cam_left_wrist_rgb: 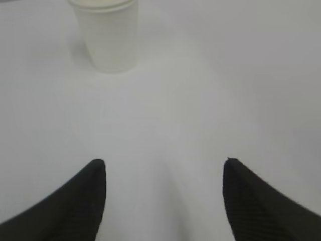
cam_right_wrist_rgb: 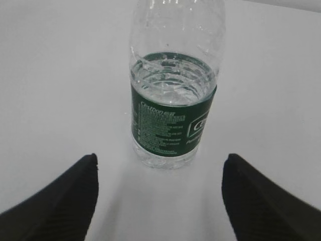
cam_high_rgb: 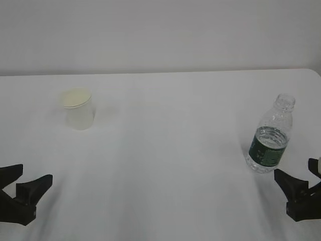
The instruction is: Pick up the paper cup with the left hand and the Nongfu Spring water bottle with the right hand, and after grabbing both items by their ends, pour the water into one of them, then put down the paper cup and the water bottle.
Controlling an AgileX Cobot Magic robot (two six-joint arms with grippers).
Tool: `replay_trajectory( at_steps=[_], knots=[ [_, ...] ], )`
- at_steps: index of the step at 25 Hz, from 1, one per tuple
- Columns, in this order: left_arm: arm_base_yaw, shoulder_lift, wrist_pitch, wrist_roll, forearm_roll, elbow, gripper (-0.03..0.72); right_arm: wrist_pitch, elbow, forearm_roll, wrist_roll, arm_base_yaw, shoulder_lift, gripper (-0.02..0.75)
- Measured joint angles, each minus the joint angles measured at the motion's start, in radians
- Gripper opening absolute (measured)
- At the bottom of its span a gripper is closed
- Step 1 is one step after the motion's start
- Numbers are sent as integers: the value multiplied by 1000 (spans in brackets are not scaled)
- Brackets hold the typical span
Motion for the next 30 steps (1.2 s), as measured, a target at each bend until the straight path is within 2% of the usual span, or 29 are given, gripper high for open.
replay_trajectory(
  at_steps=[15, 30],
  knots=[
    [0, 7, -3, 2, -40, -121, 524, -2, -92, 0, -1, 0, 96, 573],
    [0, 9, -3, 2, -81, -150, 524, -4, -194, 0, 54, 0, 210, 573]
  ],
)
